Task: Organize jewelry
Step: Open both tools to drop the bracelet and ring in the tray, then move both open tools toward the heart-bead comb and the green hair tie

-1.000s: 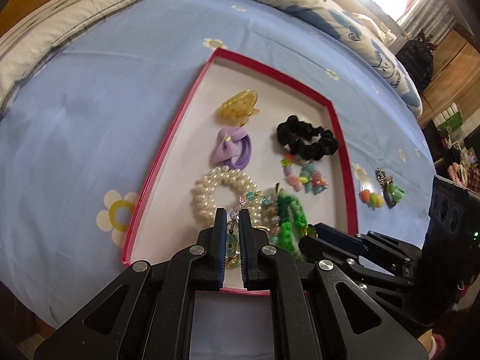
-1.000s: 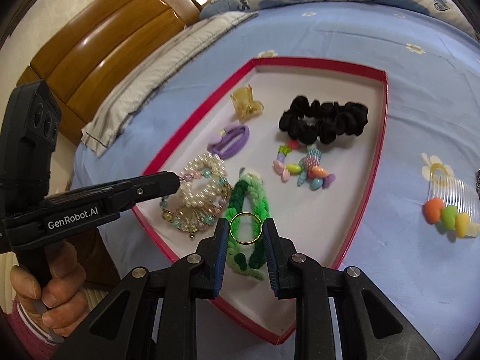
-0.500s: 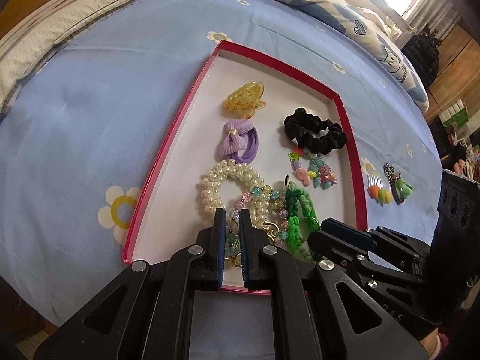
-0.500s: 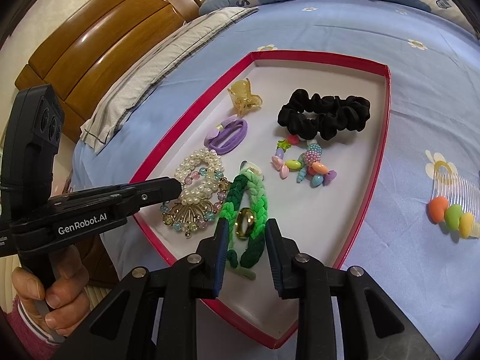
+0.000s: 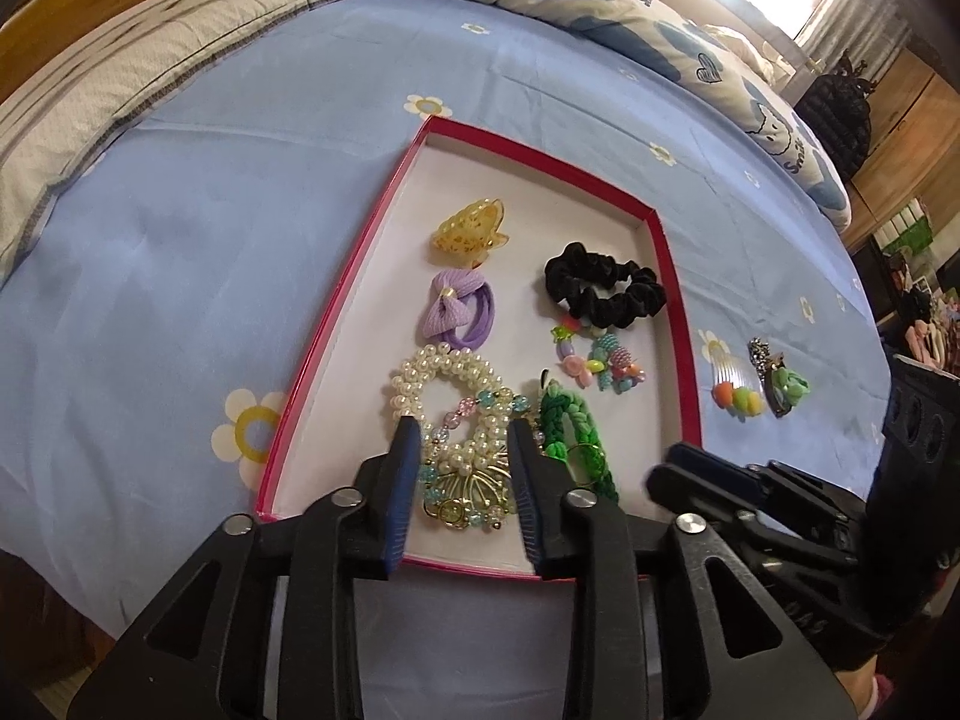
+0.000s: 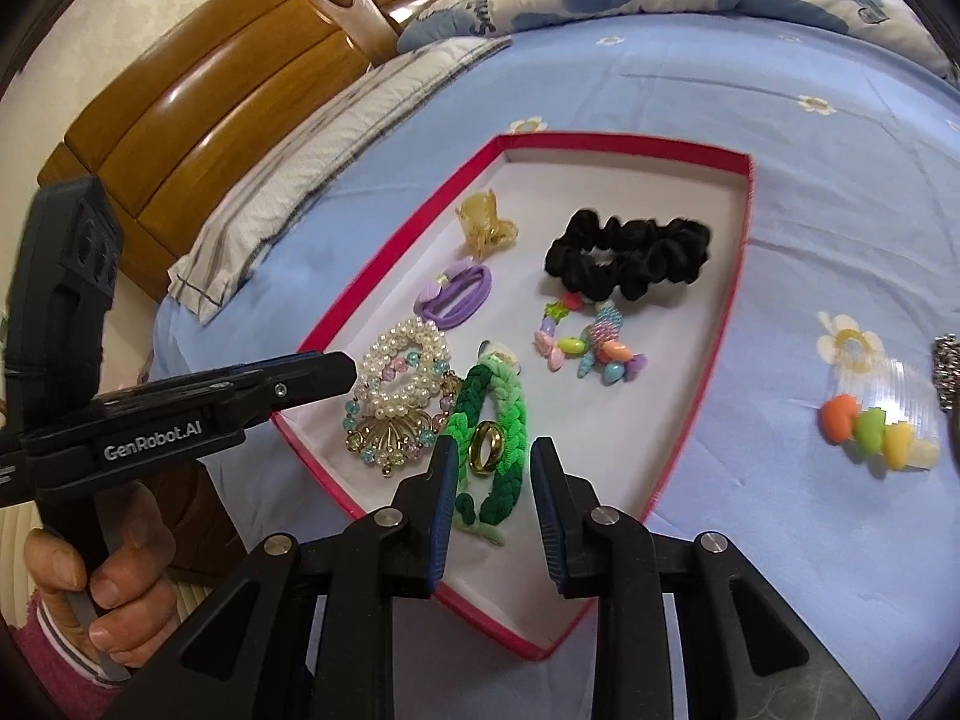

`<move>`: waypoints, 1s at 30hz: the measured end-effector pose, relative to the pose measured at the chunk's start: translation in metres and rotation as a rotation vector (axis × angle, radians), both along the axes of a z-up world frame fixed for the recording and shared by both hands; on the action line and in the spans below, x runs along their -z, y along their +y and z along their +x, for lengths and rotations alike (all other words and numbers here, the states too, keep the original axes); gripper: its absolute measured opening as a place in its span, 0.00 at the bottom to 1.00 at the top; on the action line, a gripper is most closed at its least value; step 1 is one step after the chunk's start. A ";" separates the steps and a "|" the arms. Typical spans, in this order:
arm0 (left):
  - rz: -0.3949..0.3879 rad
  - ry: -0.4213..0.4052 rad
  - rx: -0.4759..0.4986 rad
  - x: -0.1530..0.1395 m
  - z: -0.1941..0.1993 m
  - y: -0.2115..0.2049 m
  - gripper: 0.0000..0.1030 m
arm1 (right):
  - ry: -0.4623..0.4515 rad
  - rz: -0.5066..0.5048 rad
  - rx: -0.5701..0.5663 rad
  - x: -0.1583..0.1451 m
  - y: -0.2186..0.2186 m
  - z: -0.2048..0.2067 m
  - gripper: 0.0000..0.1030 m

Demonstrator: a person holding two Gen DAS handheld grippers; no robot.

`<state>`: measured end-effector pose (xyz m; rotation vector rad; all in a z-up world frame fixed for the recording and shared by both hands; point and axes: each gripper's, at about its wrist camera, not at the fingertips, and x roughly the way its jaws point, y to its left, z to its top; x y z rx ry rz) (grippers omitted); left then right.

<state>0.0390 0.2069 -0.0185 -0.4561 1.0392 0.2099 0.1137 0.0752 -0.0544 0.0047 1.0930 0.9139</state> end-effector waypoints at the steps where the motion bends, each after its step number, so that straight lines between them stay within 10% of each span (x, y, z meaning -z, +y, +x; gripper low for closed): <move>1: 0.001 -0.004 0.003 -0.002 0.000 -0.002 0.29 | -0.004 0.007 0.014 -0.004 -0.007 0.000 0.27; 30: 0.051 -0.020 0.374 -0.019 0.066 -0.151 0.47 | 0.008 0.040 0.515 -0.008 -0.213 0.041 0.35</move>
